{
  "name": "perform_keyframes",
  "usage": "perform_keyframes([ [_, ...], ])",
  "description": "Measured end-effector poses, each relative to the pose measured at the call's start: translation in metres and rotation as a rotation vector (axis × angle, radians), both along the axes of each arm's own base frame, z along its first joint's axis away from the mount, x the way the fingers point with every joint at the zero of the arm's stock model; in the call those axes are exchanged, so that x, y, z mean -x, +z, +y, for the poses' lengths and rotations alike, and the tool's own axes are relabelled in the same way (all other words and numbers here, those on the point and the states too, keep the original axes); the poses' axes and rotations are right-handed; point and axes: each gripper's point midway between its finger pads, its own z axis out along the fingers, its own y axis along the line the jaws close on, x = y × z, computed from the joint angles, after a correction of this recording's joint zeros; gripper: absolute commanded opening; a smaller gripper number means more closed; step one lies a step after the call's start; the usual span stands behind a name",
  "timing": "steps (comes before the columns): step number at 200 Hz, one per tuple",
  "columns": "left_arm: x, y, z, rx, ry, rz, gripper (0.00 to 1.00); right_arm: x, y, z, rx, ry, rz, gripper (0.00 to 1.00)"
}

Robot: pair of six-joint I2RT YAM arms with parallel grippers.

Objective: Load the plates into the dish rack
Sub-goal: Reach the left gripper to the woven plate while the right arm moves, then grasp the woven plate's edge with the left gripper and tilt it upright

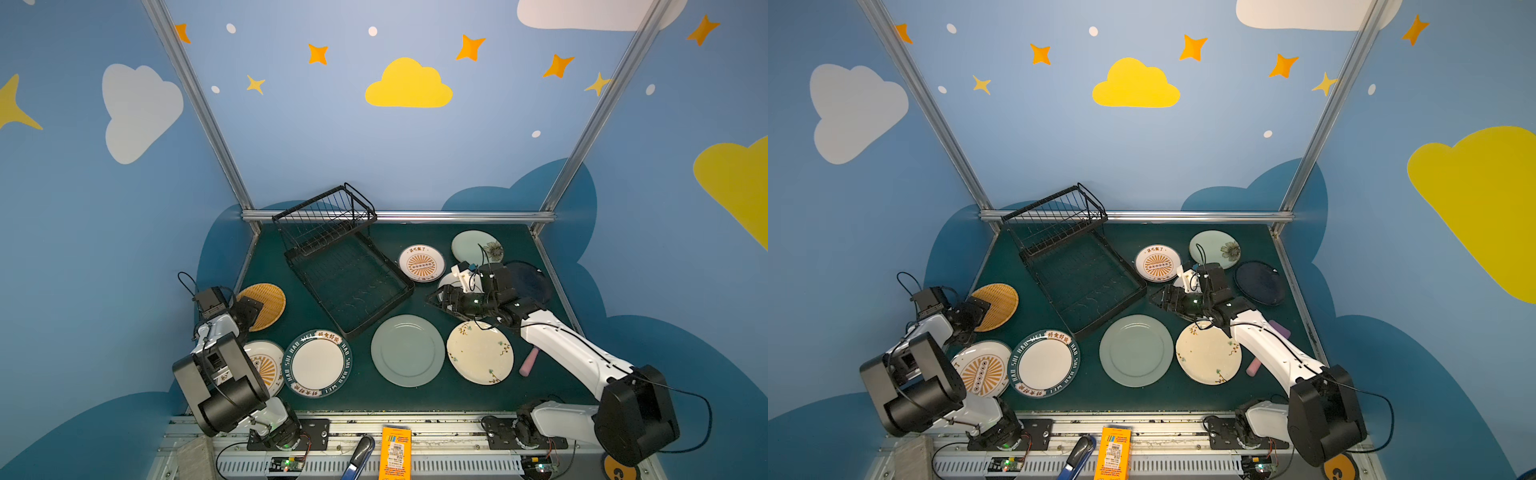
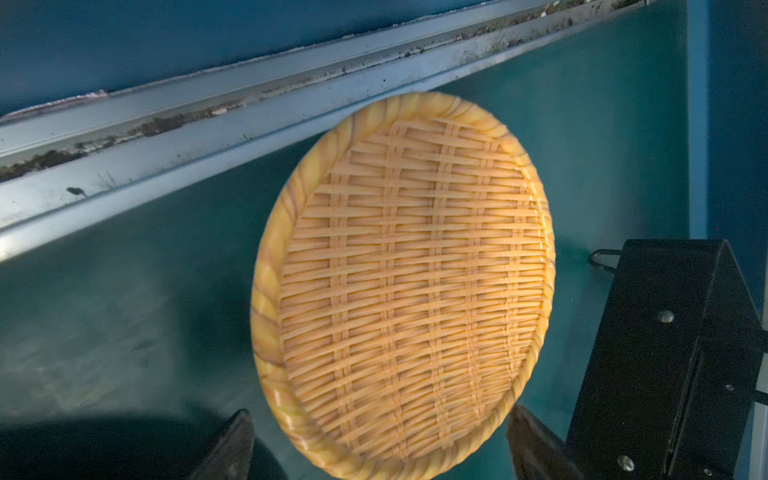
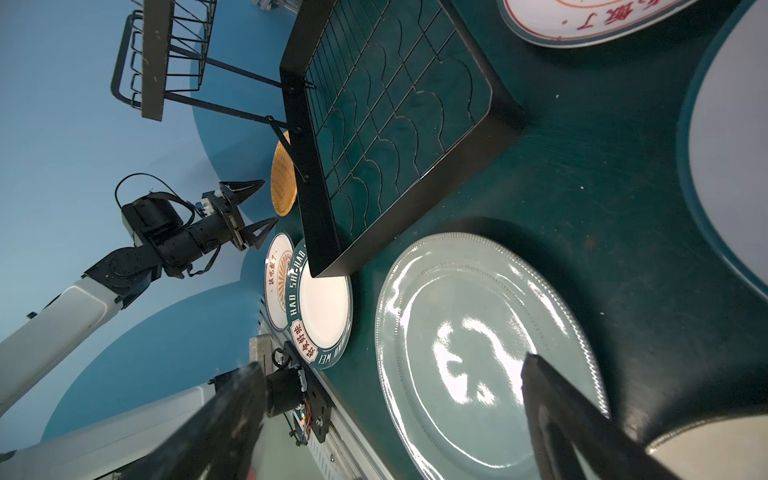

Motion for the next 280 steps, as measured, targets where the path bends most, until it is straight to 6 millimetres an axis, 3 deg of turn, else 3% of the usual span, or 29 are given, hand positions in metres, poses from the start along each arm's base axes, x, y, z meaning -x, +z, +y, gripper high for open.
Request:
perform_keyframes([
  [47,-0.006,0.006,0.009,-0.013,-0.003,-0.058,0.88,0.004,-0.002,0.002,-0.011,0.025,0.0,0.94],
  [85,-0.008,-0.004,0.01,0.009,-0.012,-0.061,0.87,0.006,-0.004,0.001,-0.009,0.036,-0.003,0.94],
  [129,-0.009,-0.011,0.007,0.03,-0.019,-0.056,0.93,0.006,-0.004,0.001,-0.012,0.037,-0.001,0.94],
  [155,-0.01,-0.001,0.006,0.019,-0.03,-0.081,0.94,0.006,-0.004,0.004,-0.024,0.049,-0.002,0.94],
  [194,-0.008,0.034,0.011,-0.067,-0.019,-0.136,0.95,0.004,-0.014,0.01,-0.038,0.071,0.036,0.94],
  [214,-0.003,0.039,0.013,-0.091,-0.001,-0.127,0.94,0.005,-0.02,0.012,-0.041,0.079,0.06,0.94],
  [261,0.007,0.027,0.015,-0.068,0.028,-0.078,0.92,0.006,-0.017,0.014,-0.058,0.086,0.067,0.94],
  [280,0.01,0.013,0.011,-0.036,0.031,-0.051,0.89,0.006,-0.017,0.014,-0.061,0.089,0.068,0.94],
])
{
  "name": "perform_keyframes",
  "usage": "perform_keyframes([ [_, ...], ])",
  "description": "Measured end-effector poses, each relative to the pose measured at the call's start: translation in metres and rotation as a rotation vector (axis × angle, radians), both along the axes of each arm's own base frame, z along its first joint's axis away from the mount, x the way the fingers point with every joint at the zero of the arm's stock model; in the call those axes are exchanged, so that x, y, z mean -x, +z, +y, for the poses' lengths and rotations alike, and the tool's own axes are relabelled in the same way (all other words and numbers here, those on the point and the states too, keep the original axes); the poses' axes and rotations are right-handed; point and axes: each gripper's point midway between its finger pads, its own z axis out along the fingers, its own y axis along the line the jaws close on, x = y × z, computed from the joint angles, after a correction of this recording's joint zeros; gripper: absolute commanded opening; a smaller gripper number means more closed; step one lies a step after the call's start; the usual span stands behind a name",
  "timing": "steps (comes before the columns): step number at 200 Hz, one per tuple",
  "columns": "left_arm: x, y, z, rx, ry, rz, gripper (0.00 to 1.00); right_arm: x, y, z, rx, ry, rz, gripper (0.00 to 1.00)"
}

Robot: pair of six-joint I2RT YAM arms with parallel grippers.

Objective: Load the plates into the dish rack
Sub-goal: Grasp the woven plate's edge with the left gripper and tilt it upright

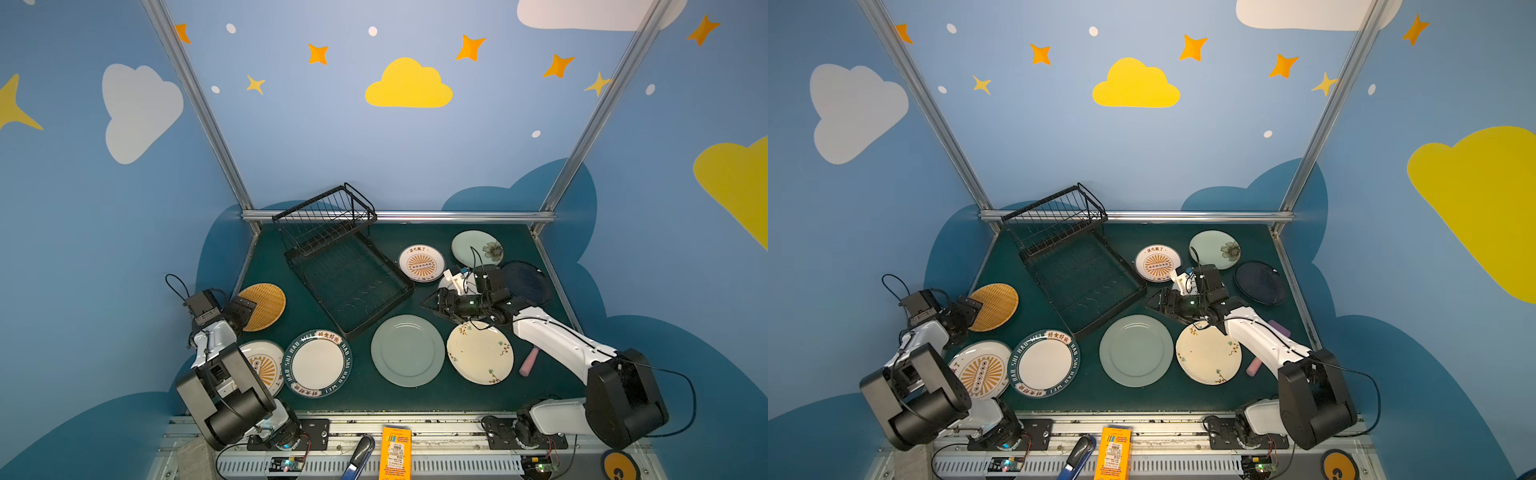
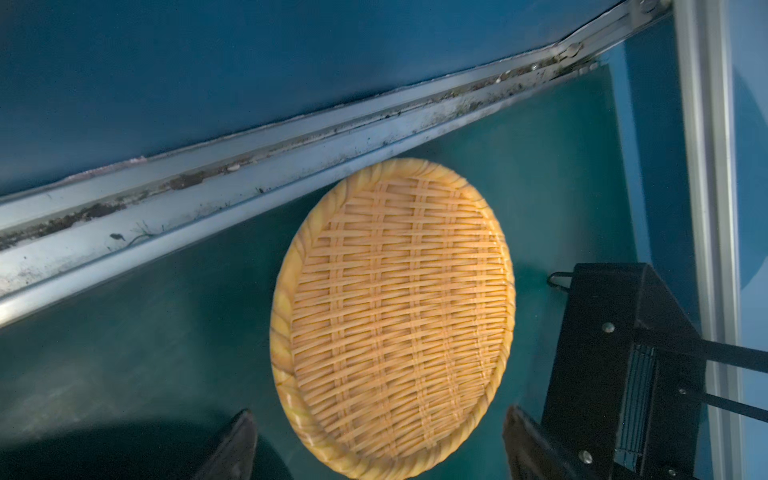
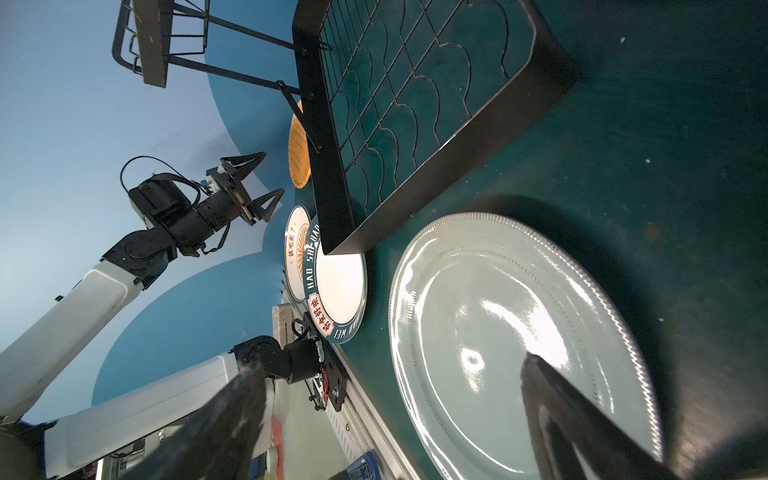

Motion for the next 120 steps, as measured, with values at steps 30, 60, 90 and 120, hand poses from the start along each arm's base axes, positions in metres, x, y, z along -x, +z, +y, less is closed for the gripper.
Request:
perform_keyframes([
  [30,0.005,-0.021,-0.007,0.048,0.002,0.033,0.86,0.002,0.003,0.001,-0.008,0.007,-0.003,0.94],
  [60,0.005,-0.022,-0.005,0.052,0.013,0.026,0.84,0.003,0.008,0.0,-0.014,0.011,-0.019,0.94],
  [90,0.003,-0.03,-0.003,0.068,0.015,0.026,0.81,0.004,0.009,0.0,-0.015,0.014,-0.021,0.94],
  [120,-0.002,-0.033,-0.002,0.082,0.008,0.01,0.79,0.005,0.008,-0.001,-0.009,0.021,-0.026,0.94],
])
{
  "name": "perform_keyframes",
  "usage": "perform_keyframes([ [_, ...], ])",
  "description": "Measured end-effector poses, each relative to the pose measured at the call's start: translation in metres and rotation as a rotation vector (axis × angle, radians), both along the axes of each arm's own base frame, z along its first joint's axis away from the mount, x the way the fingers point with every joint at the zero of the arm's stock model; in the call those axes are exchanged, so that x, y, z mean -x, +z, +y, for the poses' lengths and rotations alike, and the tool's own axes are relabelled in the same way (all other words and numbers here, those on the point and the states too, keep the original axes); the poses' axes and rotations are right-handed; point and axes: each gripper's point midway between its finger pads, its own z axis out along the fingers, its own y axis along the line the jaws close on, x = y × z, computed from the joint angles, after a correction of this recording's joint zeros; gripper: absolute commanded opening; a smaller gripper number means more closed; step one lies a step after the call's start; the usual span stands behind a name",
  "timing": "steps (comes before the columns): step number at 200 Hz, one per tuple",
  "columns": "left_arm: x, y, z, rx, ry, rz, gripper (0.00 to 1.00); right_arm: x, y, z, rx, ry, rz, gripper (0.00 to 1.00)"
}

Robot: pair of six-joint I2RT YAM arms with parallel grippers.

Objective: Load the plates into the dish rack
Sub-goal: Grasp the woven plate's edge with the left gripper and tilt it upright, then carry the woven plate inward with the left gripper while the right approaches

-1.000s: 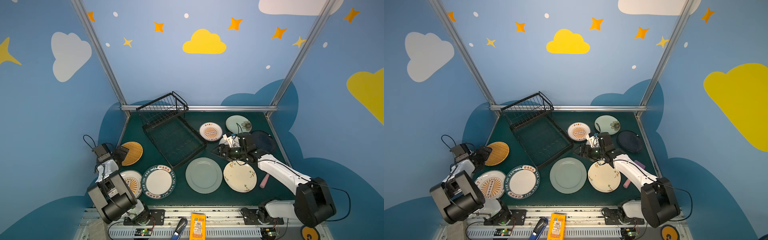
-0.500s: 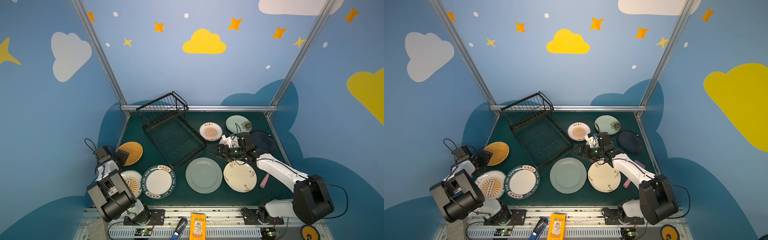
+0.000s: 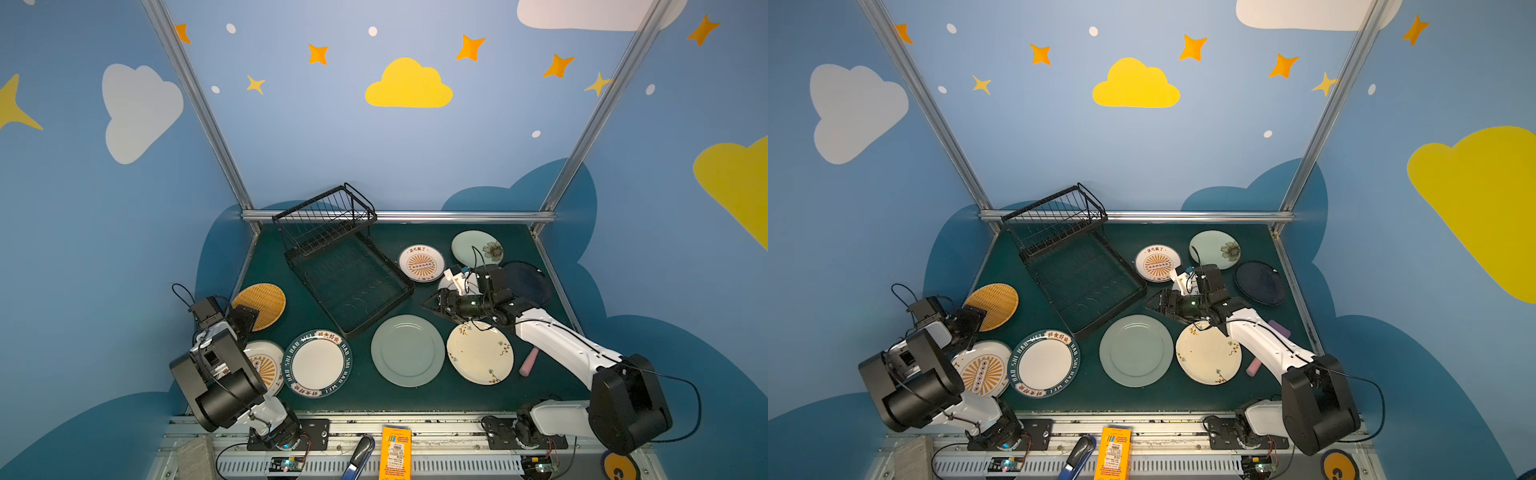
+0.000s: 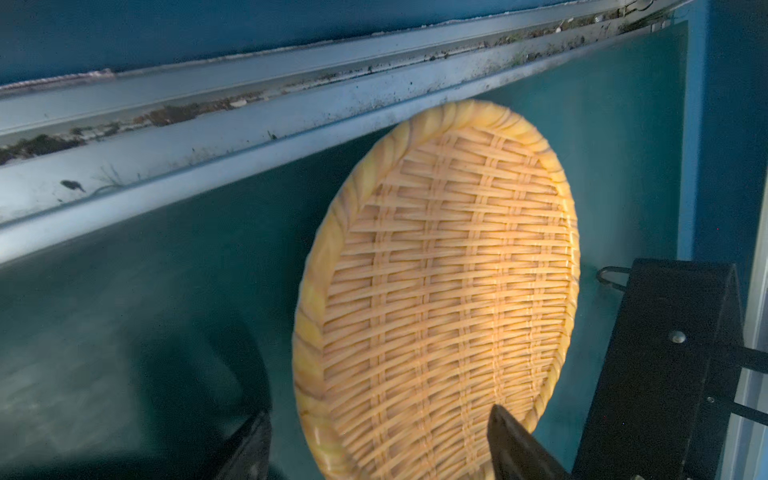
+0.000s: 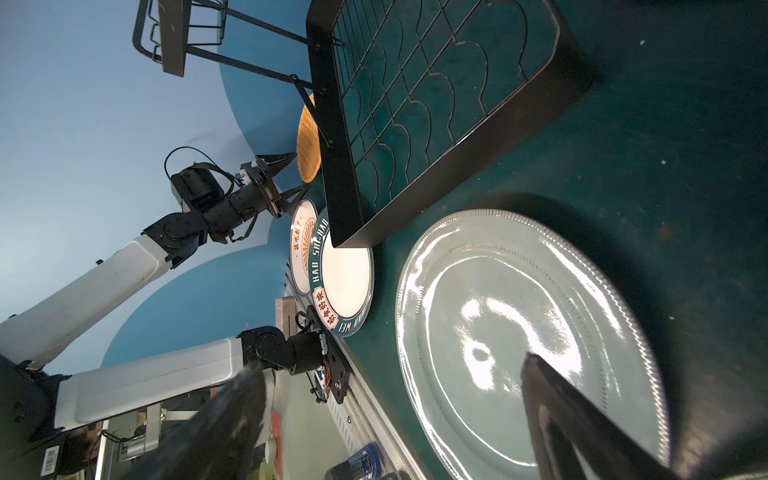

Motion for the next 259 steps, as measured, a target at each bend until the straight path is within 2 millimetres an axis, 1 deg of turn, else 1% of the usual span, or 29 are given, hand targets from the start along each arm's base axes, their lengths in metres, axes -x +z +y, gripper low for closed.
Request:
perform_keyframes([
  [23,-0.006,-0.003,0.0,0.019,-0.005,-0.022,0.76,0.0,0.0,0.0,0.001,0.001,0.0,0.94],
  [58,-0.018,-0.005,0.004,0.047,0.015,-0.078,0.67,0.001,0.002,0.0,0.0,0.001,-0.006,0.93],
  [109,-0.033,-0.011,0.01,0.092,0.045,-0.145,0.39,0.002,0.012,-0.002,-0.011,-0.001,-0.034,0.94],
  [128,-0.037,-0.015,0.01,0.114,0.055,-0.159,0.25,0.003,0.014,-0.002,-0.013,-0.001,-0.04,0.93],
  [150,-0.04,-0.016,0.008,0.149,0.067,-0.177,0.18,0.003,0.014,-0.003,-0.008,-0.007,-0.041,0.94],
  [159,-0.041,-0.016,0.007,0.164,0.072,-0.184,0.11,0.003,0.015,-0.004,-0.006,-0.01,-0.044,0.94],
  [170,-0.043,-0.009,0.005,0.186,0.078,-0.207,0.04,0.003,0.016,-0.005,-0.003,-0.017,-0.049,0.94],
  [181,-0.048,0.008,0.006,0.18,0.082,-0.251,0.04,0.003,0.018,-0.006,0.0,-0.024,-0.057,0.94],
  [194,-0.047,0.021,0.005,0.175,0.092,-0.267,0.04,0.003,0.022,-0.008,0.002,-0.033,-0.068,0.94],
  [230,-0.027,0.047,-0.003,0.166,0.137,-0.234,0.04,0.0,0.03,-0.011,0.005,-0.053,-0.091,0.94],
  [259,-0.012,0.073,-0.013,0.155,0.14,-0.223,0.04,-0.003,0.035,-0.012,0.011,-0.057,-0.097,0.94],
])
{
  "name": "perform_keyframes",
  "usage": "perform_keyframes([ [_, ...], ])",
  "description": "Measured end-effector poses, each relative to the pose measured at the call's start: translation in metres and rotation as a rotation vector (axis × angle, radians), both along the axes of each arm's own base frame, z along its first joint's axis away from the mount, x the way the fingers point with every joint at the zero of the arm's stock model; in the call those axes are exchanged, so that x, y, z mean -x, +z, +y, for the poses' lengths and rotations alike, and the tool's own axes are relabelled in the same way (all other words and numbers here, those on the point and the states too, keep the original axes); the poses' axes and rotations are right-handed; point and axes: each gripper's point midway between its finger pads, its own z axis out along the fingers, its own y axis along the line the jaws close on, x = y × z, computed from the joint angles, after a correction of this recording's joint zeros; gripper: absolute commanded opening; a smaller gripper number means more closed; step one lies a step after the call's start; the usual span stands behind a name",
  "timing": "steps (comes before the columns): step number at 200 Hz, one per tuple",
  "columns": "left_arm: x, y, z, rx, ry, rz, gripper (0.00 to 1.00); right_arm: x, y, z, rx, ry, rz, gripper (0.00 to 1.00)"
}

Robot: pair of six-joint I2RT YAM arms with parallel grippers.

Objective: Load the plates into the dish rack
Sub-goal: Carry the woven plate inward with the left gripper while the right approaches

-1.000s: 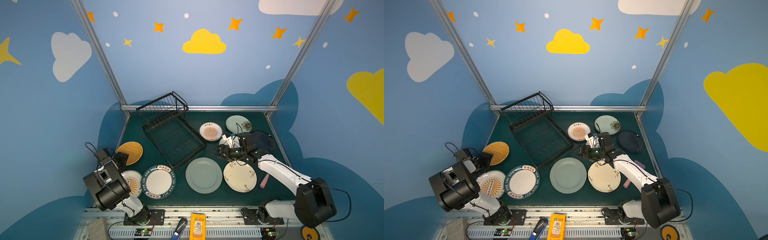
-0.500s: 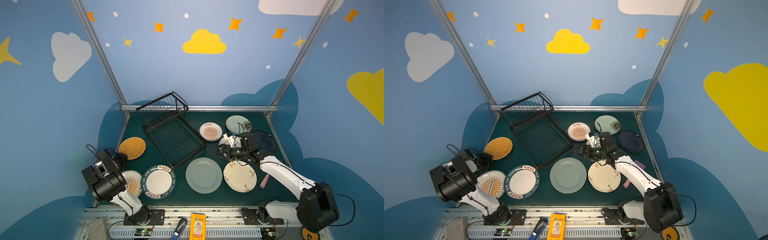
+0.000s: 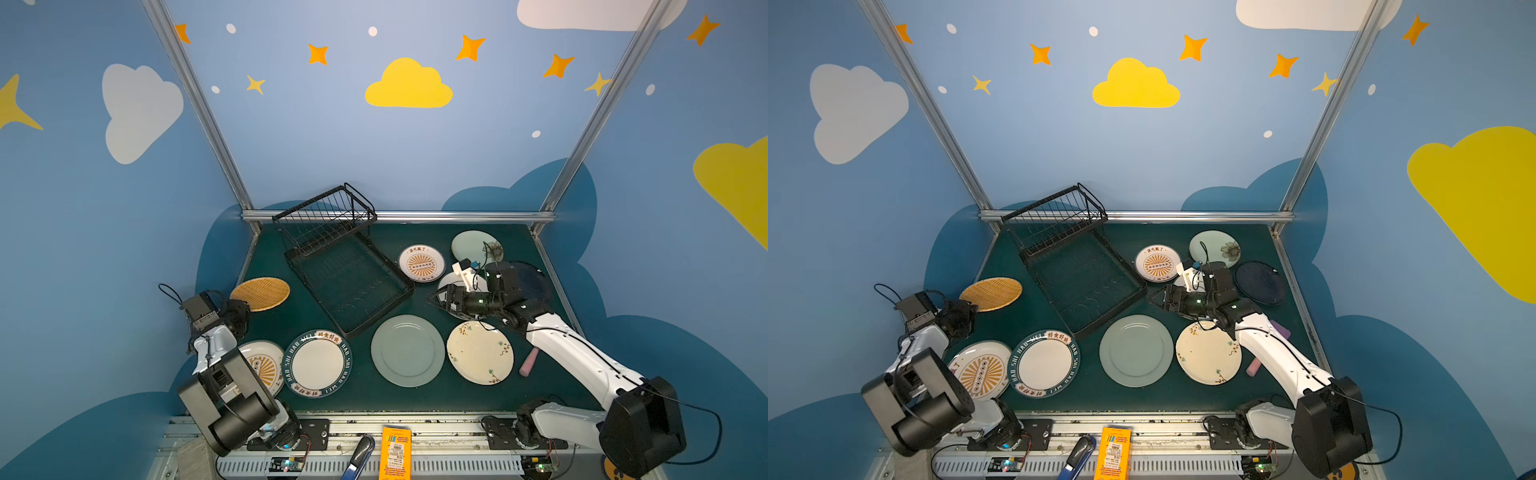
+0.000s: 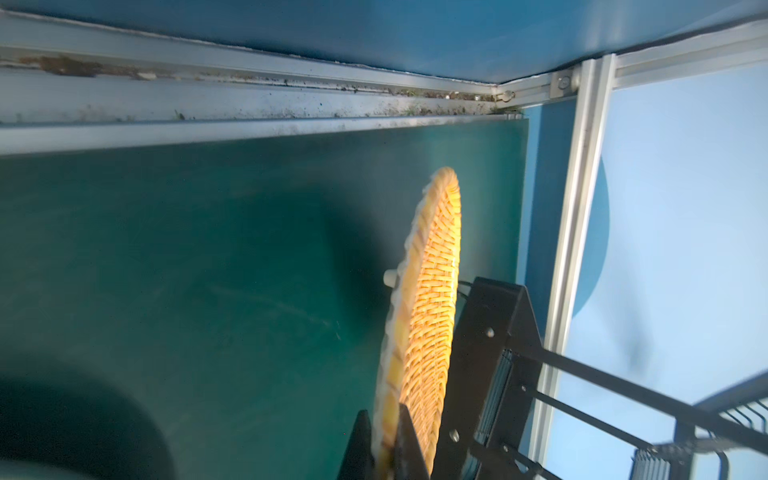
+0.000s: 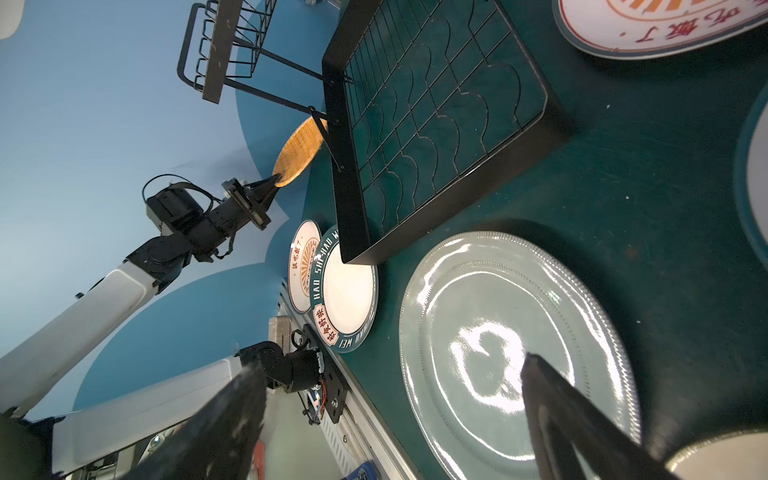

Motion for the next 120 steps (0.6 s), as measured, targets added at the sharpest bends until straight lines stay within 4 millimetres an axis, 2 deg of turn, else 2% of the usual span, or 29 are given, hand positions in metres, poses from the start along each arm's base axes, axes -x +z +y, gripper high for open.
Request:
perform_keyframes([
  [41,0.013,0.032,-0.024,0.002,-0.067,-0.031,0.04,-0.009,0.009,0.002,0.019,0.001,-0.011,0.94],
  [68,0.025,0.044,-0.05,0.028,-0.148,-0.051,0.04,-0.016,0.011,-0.002,0.025,-0.02,-0.02,0.93],
  [92,0.036,0.065,-0.076,0.01,-0.214,-0.104,0.04,-0.02,0.009,-0.005,0.04,-0.033,-0.024,0.94],
  [120,0.038,0.085,-0.108,-0.004,-0.323,-0.17,0.04,-0.027,0.006,-0.014,0.083,-0.093,-0.042,0.93],
])
